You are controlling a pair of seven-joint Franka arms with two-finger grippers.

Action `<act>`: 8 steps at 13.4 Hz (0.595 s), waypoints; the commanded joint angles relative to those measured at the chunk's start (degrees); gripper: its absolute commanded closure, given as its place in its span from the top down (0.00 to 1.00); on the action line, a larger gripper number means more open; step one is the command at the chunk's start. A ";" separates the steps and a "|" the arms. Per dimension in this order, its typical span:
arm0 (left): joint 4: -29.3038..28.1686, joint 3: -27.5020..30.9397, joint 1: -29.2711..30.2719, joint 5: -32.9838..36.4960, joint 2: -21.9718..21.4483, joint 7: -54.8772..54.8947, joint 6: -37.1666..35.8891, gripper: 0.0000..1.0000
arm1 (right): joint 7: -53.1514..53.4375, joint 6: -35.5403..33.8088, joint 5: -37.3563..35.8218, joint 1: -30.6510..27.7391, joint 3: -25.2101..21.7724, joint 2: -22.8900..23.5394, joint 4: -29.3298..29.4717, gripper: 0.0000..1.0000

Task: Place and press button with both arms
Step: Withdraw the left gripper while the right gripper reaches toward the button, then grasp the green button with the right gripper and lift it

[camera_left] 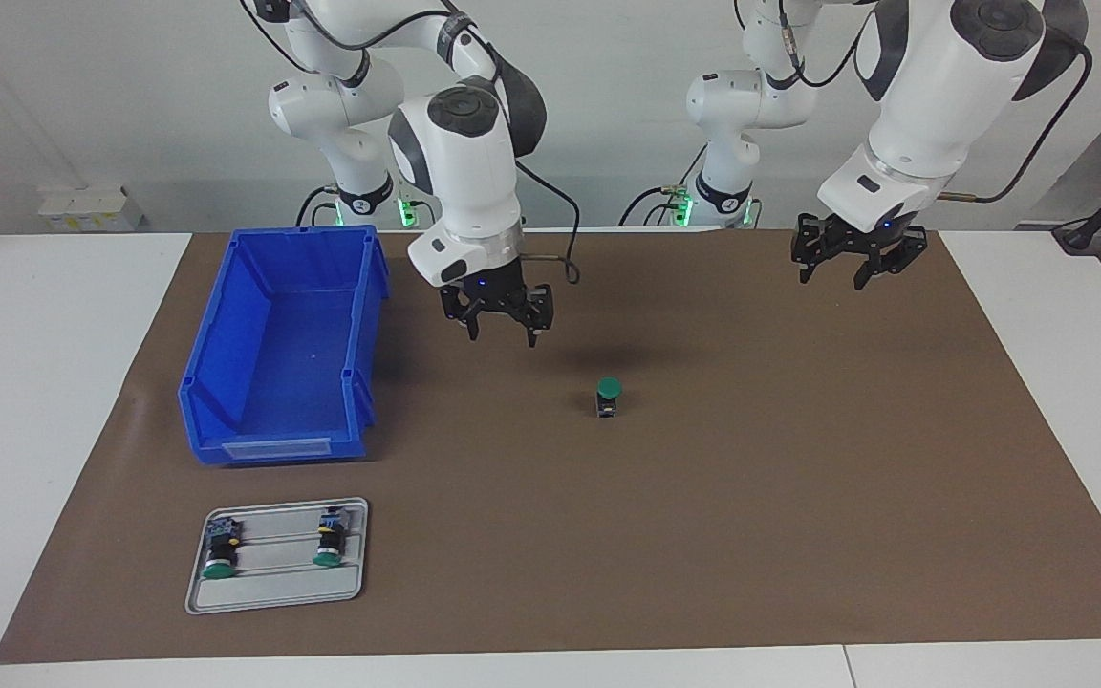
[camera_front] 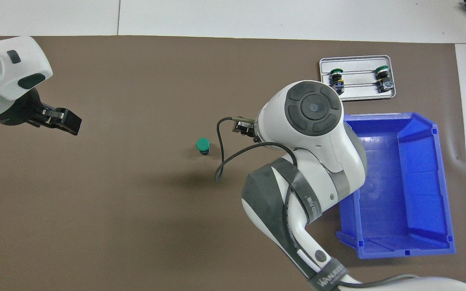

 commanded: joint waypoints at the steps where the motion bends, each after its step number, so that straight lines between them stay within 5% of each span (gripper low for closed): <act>1: -7.37 -0.39 3.30 -1.85 -3.70 0.48 5.41 1.00 | 5.24 1.45 -0.14 2.57 -0.25 4.68 2.93 0.89; 8: -16.45 -0.12 7.78 -1.76 -10.56 4.08 7.37 1.00 | 13.85 0.93 -2.85 8.37 -0.69 21.89 22.67 0.90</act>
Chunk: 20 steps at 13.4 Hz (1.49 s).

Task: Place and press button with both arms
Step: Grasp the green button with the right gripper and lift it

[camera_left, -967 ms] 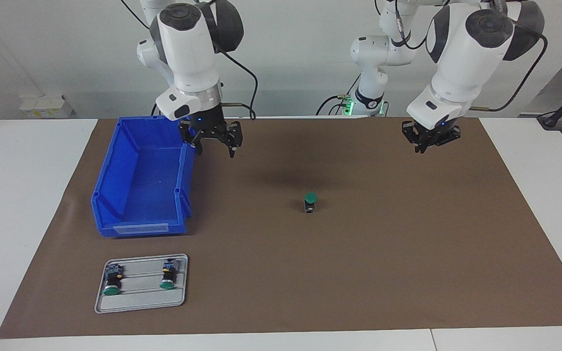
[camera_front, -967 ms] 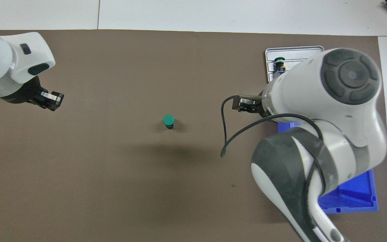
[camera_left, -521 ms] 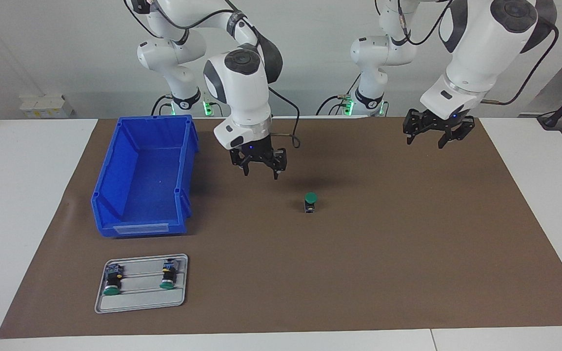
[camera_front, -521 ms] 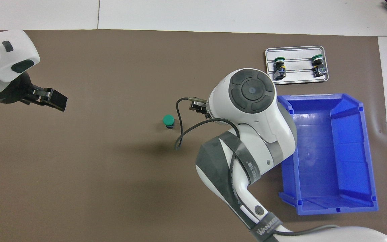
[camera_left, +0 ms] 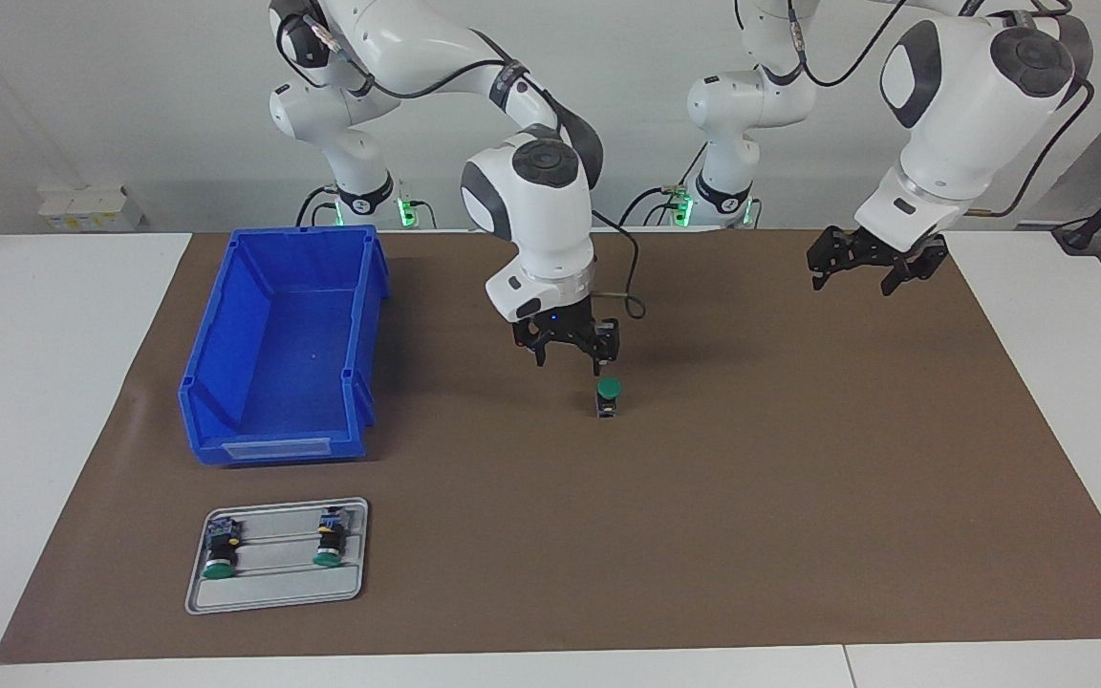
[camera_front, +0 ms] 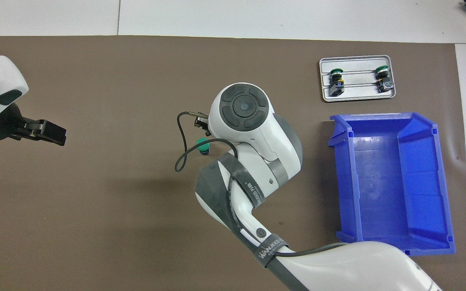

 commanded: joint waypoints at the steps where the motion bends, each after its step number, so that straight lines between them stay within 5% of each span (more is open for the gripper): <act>1: -4.96 -0.24 3.13 -0.78 -4.86 2.67 1.91 1.00 | 5.39 -1.42 -4.08 2.98 -0.25 10.21 11.72 0.90; 10: -10.93 0.11 5.77 -0.78 -6.79 1.61 12.18 1.00 | 5.85 -0.72 -10.60 5.97 -0.07 11.64 7.88 0.88; 16: -9.62 -0.42 3.31 -0.08 -6.18 -7.44 14.13 1.00 | 5.76 -1.25 -10.61 6.41 -0.07 11.11 6.91 0.88; 20: -9.36 -0.33 4.01 -0.16 -6.27 -4.90 13.25 1.00 | 5.67 -1.25 -10.34 6.41 -0.07 11.11 7.26 0.78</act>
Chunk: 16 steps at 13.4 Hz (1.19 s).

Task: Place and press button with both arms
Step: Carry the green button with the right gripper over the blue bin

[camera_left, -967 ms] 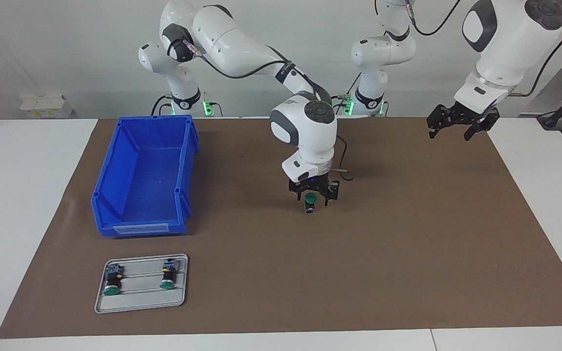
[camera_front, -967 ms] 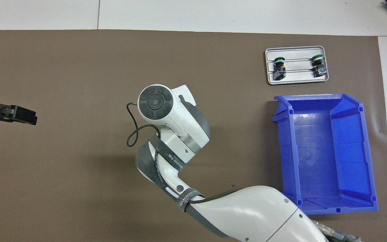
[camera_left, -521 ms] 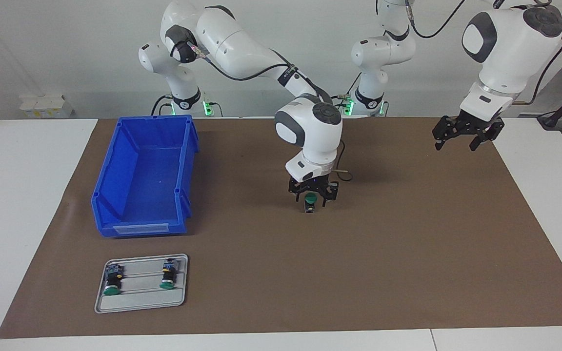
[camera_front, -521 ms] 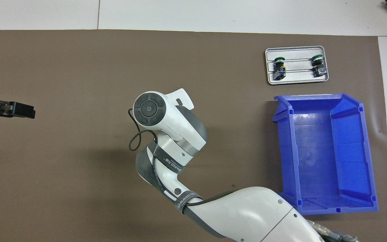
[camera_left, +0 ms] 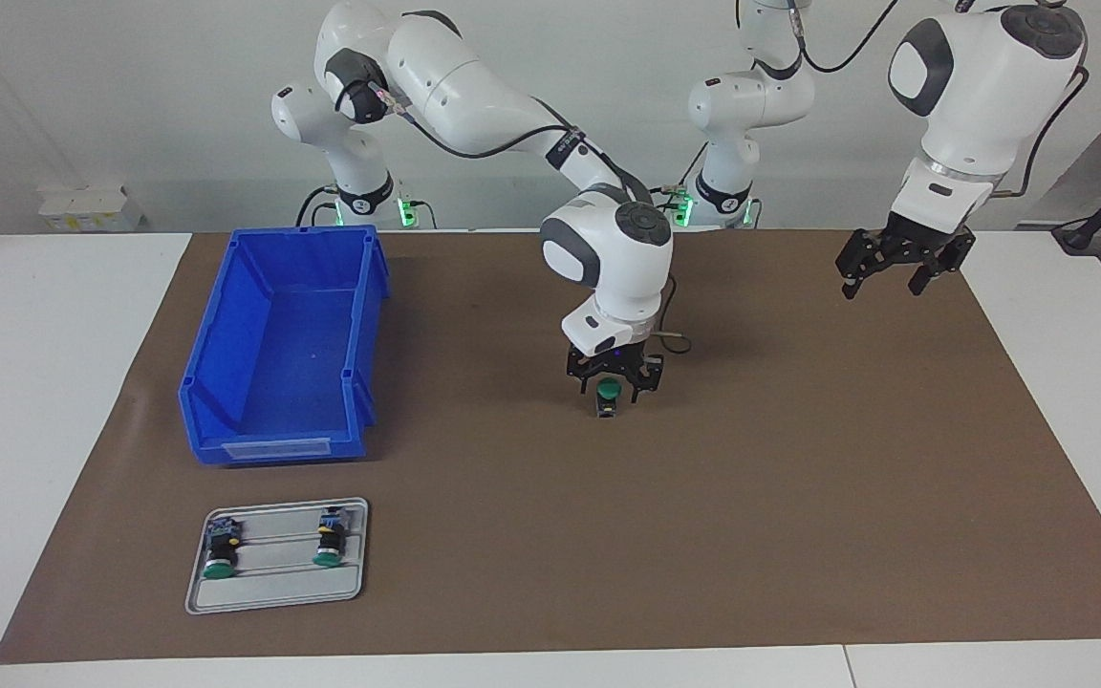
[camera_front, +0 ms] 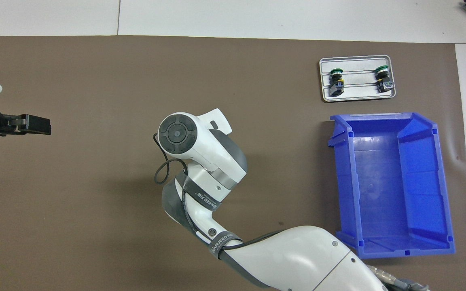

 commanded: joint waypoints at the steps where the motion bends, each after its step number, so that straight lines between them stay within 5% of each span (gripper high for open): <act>1: 0.17 0.50 0.21 -0.07 -1.31 1.61 -0.65 1.00 | 0.71 -0.45 -1.10 0.08 0.11 -0.87 -0.37 0.61; 3: 5.17 0.59 0.21 -0.07 0.53 1.62 -5.30 1.00 | 0.80 -0.53 -0.84 0.08 0.20 -0.95 -0.19 0.06; 4: 7.02 0.50 0.04 -0.07 1.32 1.53 -6.62 1.00 | 0.80 -0.45 -0.66 0.08 0.11 -0.96 -0.19 0.00; 8: 9.49 0.42 0.04 -0.15 2.99 1.97 -7.68 1.00 | 0.54 -0.89 -0.40 -1.06 0.11 -4.63 -1.15 0.00; 11: 18.54 0.50 -0.40 0.02 8.88 1.97 -12.77 1.00 | -0.42 -0.80 -0.13 -4.92 0.20 -11.65 -6.93 0.00; 16: 9.87 0.42 -0.84 2.21 4.77 2.14 -8.48 1.00 | -11.47 -1.15 3.20 -12.73 0.20 -23.26 -17.13 0.00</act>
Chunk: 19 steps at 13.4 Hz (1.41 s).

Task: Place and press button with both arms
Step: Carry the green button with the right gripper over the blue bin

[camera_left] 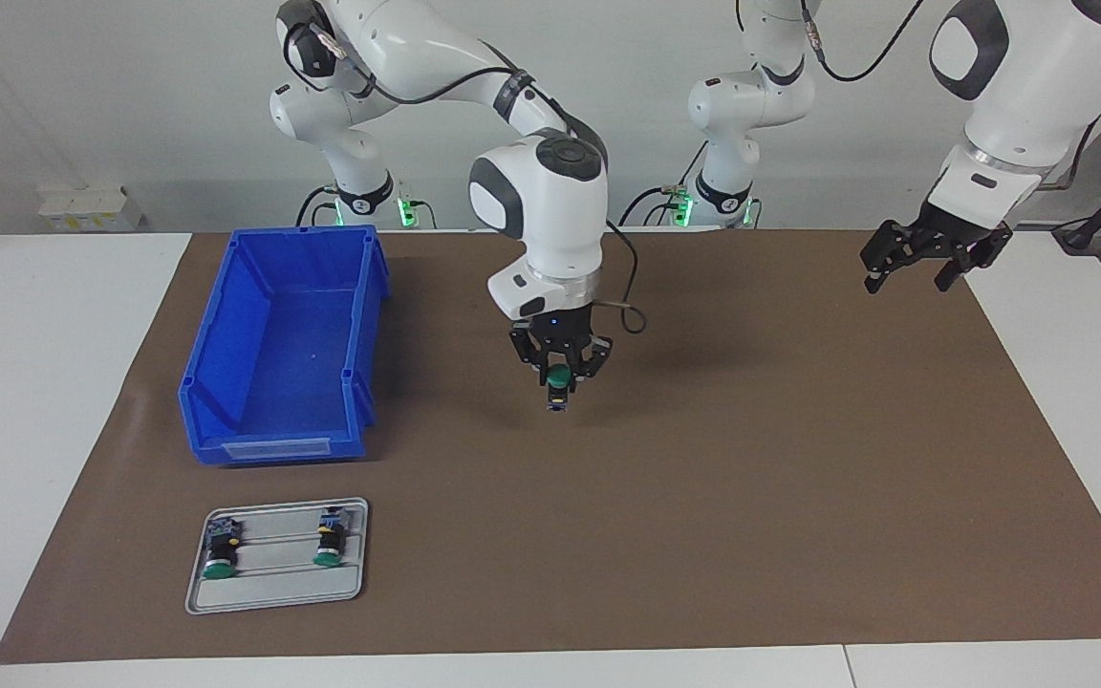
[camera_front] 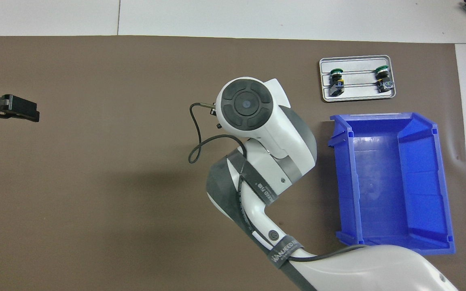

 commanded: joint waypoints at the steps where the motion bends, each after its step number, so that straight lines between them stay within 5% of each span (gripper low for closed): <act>1: -4.88 0.46 -0.73 1.50 -2.76 0.64 1.83 1.00 | -9.13 0.03 3.04 -5.13 0.55 -8.09 -8.30 0.00; 10: -8.41 0.90 0.24 1.42 -4.88 0.55 1.49 1.00 | -55.52 -9.99 9.19 -21.48 0.46 -20.14 -16.47 0.00; 19: -8.32 0.90 0.15 1.42 -4.88 0.38 1.31 1.00 | -98.16 -6.76 10.25 -29.92 0.29 -21.64 -22.10 0.00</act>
